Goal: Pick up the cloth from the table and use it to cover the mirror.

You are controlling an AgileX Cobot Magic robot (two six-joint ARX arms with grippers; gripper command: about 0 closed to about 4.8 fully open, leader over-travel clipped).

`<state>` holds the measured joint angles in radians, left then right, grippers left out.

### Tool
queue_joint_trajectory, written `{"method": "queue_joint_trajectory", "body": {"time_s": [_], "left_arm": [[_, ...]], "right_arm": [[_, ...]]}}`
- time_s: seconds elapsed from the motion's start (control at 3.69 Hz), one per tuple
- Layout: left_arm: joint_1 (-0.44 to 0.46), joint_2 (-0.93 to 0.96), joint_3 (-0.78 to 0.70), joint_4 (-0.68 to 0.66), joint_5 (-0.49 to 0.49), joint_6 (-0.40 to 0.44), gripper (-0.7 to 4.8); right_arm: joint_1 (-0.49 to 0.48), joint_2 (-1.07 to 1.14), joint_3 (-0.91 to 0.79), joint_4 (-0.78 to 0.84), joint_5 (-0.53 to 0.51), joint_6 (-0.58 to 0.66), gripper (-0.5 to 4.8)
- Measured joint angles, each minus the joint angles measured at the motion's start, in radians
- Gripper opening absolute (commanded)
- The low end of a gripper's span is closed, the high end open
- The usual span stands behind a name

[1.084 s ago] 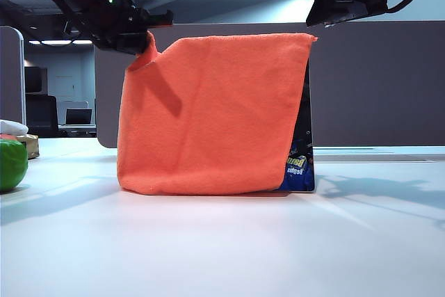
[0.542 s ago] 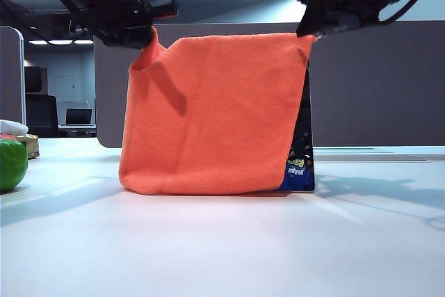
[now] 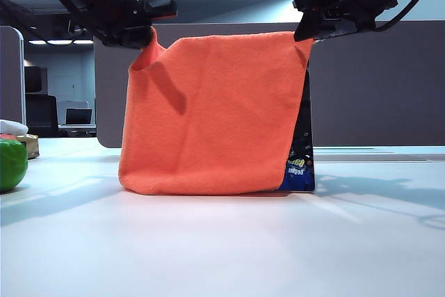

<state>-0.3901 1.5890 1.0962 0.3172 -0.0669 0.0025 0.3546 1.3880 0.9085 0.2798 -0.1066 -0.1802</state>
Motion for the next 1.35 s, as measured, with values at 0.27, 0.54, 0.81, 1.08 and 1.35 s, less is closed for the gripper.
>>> {"method": "queue_joint_trajectory", "body": {"time_s": [0.27,0.54,0.81,1.08,1.35], "left_arm": [[0.0,0.0,0.0,0.0,0.0,0.0,0.13],[0.0,0.0,0.0,-0.01,0.0,0.0,0.13],[0.0,0.0,0.0,-0.016,0.0,0.0,0.13],[-0.002,0.0,0.0,-0.016,0.006,0.0,0.13],[-0.002,0.0,0.0,-0.016,0.009,0.0,0.13]], "right_arm": [[-0.001,0.0,0.0,0.001,0.005,-0.001,-0.05],[0.0,0.0,0.0,0.0,0.035,-0.001,-0.06],[0.0,0.0,0.0,0.0,0.058,-0.001,-0.06],[0.0,0.0,0.0,0.071,0.203,-0.004,-0.06],[-0.007,0.0,0.0,0.1,0.205,-0.006,-0.06]]}}
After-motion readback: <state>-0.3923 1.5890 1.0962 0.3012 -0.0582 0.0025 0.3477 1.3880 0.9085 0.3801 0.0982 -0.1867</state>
